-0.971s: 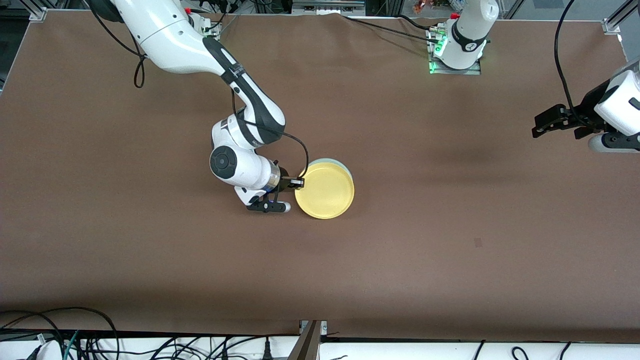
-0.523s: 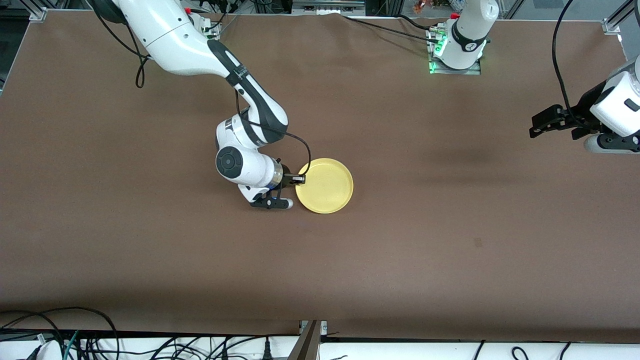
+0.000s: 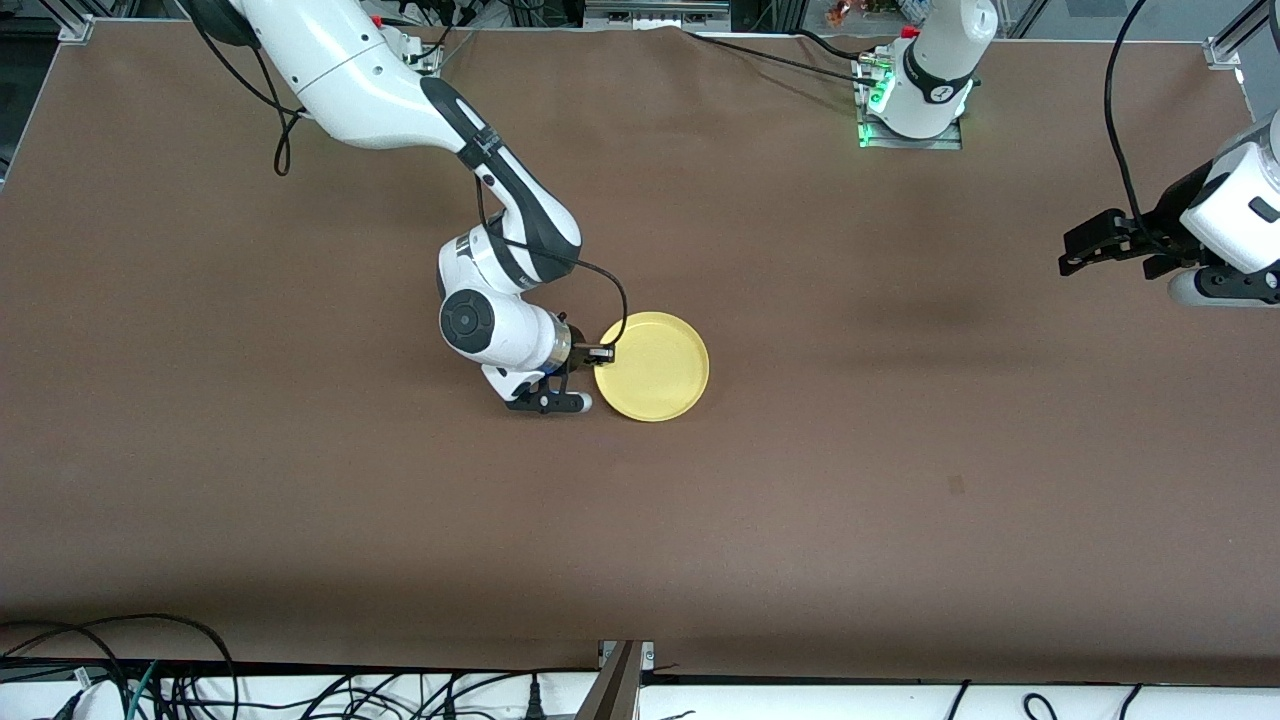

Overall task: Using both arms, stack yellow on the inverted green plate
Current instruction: 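Lower the yellow plate flat onto the green plate with the right gripper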

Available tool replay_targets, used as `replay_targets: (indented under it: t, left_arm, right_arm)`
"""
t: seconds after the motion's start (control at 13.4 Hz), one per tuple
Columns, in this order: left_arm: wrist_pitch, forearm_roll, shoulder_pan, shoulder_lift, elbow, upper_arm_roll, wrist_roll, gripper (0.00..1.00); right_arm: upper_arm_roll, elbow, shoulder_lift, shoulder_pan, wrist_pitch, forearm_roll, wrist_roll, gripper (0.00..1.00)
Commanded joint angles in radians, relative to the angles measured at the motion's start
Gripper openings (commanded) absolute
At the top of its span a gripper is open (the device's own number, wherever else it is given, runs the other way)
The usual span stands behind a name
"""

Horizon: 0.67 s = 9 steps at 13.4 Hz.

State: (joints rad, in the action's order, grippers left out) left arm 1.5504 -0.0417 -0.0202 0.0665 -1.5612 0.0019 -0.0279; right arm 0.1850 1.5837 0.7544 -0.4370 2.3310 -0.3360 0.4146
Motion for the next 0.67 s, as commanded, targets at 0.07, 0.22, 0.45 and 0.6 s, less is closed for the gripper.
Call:
replay_targets:
  t: [0.07, 0.22, 0.45, 0.6]
  left_arm:
    - [-0.024, 0.016, -0.001, 0.01, 0.03, 0.003, 0.008, 1.0]
    - [-0.024, 0.016, -0.001, 0.01, 0.03, 0.003, 0.009, 1.0]
    - [-0.024, 0.016, -0.001, 0.01, 0.03, 0.003, 0.008, 1.0]
    - [-0.024, 0.016, -0.001, 0.01, 0.03, 0.003, 0.008, 1.0]
  right_arm:
    - [-0.007, 0.029, -0.023, -0.012, 0.002, 0.012, 0.001, 0.0]
    - [-0.007, 0.038, -0.032, -0.014, 0.002, 0.012, 0.001, 0.0]
    - [-0.007, 0.058, -0.053, -0.014, 0.001, 0.014, 0.001, 0.0]
    - [-0.007, 0.065, -0.053, -0.019, 0.002, 0.015, 0.001, 0.0]
